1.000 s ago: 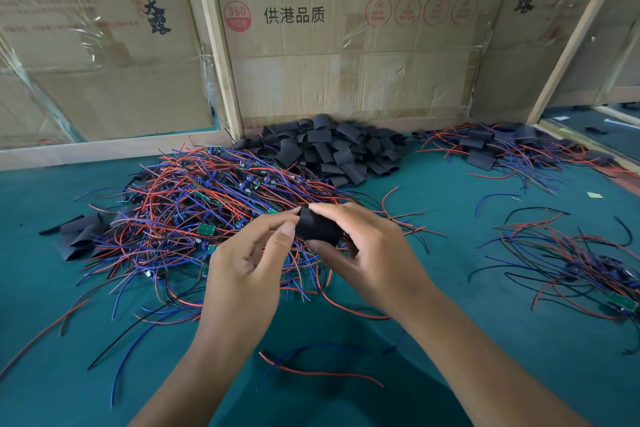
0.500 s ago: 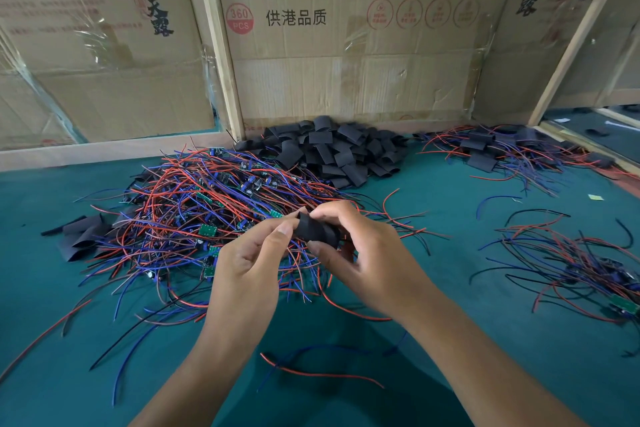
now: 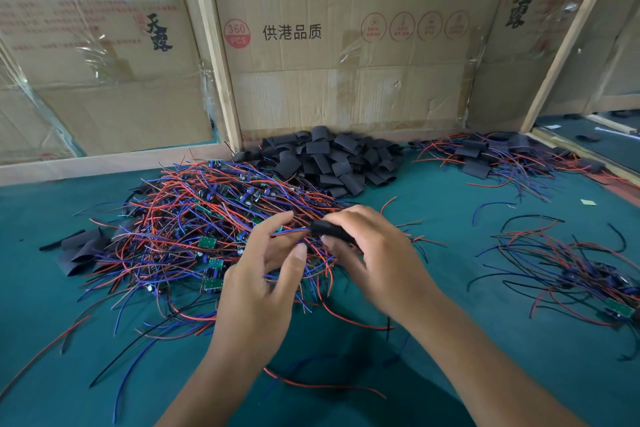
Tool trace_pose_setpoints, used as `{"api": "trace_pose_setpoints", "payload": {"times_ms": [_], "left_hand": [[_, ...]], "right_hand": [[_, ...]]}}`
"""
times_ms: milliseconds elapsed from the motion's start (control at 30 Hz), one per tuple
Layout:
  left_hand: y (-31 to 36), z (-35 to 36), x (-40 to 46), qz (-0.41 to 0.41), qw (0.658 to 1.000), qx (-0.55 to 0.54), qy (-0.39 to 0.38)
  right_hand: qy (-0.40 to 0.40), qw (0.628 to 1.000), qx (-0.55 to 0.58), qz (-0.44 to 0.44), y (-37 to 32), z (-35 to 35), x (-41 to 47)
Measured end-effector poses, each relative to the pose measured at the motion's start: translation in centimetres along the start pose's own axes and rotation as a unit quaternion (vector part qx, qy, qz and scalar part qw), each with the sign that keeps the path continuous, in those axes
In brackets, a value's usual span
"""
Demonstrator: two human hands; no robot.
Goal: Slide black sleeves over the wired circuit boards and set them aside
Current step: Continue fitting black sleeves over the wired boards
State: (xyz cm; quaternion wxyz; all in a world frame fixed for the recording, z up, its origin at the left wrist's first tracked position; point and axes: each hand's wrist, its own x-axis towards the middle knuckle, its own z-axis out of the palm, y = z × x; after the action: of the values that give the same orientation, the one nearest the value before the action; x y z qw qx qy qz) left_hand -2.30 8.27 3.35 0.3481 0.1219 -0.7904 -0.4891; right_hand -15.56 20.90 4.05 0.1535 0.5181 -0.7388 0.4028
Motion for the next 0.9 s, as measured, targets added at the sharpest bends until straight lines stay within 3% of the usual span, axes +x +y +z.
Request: {"api": "trace_pose_setpoints", "payload": {"times_ms": [100,233,267,333,367,400,600,700,767,833,900], "left_hand": [[0.0,-0.1,-0.2,0.037,0.991,0.118,-0.041],[-0.1,0.2,-0.4,0.059,0.975,0.196,-0.086],[-0.1,0.2,-0.5,0.058,0.974,0.198,-0.089],[-0.1,0.1,-0.4,0.054,0.972,0.208,-0.093],[0.0,0.1,-0.4,0.053,0.972,0.211,-0.093],[0.0,0.0,-0.3,0.053,0.971,0.213,-0.092],[0.3,0.9,-0.5,0.103,0.956,0.246,-0.126],[0.0,0.9,-0.5,0.127,0.945,0.268,-0.135],[-0.4,0.9,-0.4,0.138,0.94,0.285,-0.125],[-0.6,0.8,-0.3,0.144,0.938,0.293,-0.115],[-0.8,0.8,-0.3,0.153,0.933,0.305,-0.116]], "right_hand": [[0.065,0.997,0.02,0.037,0.7,-1.5,0.8],[0.091,0.951,0.218,0.198,2.2,-4.5,2.6],[0.087,0.922,0.294,0.236,2.8,-5.4,3.1],[0.084,0.818,0.469,0.322,4.0,-7.2,4.4],[0.084,0.777,0.509,0.36,4.8,-8.0,5.1],[0.073,0.764,0.507,0.392,5.7,-8.9,5.6],[0.001,0.837,0.296,0.461,11.7,-12.0,4.9],[-0.053,0.833,0.234,0.498,13.6,-12.7,4.3],[-0.033,0.845,0.181,0.502,14.8,-13.8,5.7],[-0.005,0.879,0.025,0.476,16.7,-15.6,8.9],[0.012,0.876,-0.177,0.449,17.9,-17.7,12.1]]}}
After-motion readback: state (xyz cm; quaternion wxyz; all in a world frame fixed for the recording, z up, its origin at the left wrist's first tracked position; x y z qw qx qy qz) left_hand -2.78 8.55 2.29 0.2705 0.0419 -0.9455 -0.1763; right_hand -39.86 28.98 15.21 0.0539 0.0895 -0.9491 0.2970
